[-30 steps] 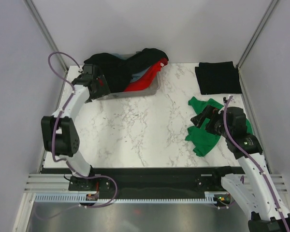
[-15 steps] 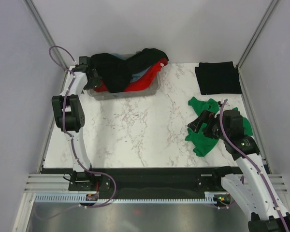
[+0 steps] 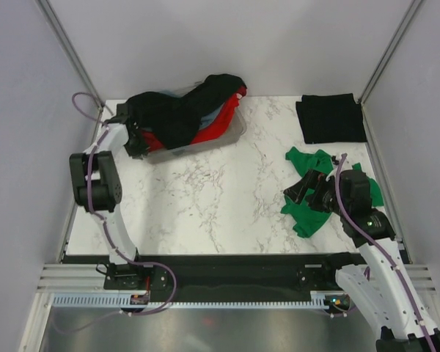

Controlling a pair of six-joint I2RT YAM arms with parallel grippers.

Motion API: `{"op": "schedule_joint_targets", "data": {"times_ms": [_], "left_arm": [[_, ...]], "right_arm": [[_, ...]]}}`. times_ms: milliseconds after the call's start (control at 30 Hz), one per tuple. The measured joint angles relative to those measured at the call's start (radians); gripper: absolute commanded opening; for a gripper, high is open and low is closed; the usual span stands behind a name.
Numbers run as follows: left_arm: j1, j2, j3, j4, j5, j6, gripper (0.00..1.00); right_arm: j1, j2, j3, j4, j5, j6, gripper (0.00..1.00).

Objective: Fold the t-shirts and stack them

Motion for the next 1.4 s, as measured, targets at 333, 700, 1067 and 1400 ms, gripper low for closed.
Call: {"op": "schedule_joint_targets", "data": {"times_ms": [333, 700, 1067, 1400], "left_arm": [[0.364, -0.653, -0.760, 0.077, 0.125, -0.345, 0.02], [0.509, -0.758, -0.946, 0.226, 0.238, -0.533, 0.06], [0.539, -0.490, -0.676, 0.286, 0.375, -0.621, 1.00], [0.541, -0.858, -0.825, 0.203, 0.497, -0.534, 1.00]], "right_arm": [[0.000, -0.065, 0.030, -0.092, -0.019, 0.013, 0.98], [0.000, -0.126, 0.093, -0.201, -0.026, 0.009, 0.98], [0.001, 0.038, 0.035, -0.212, 0.134, 0.034, 0.98], [0.103, 0.370, -0.021, -0.060, 0.246, 0.090, 0.98]]}}
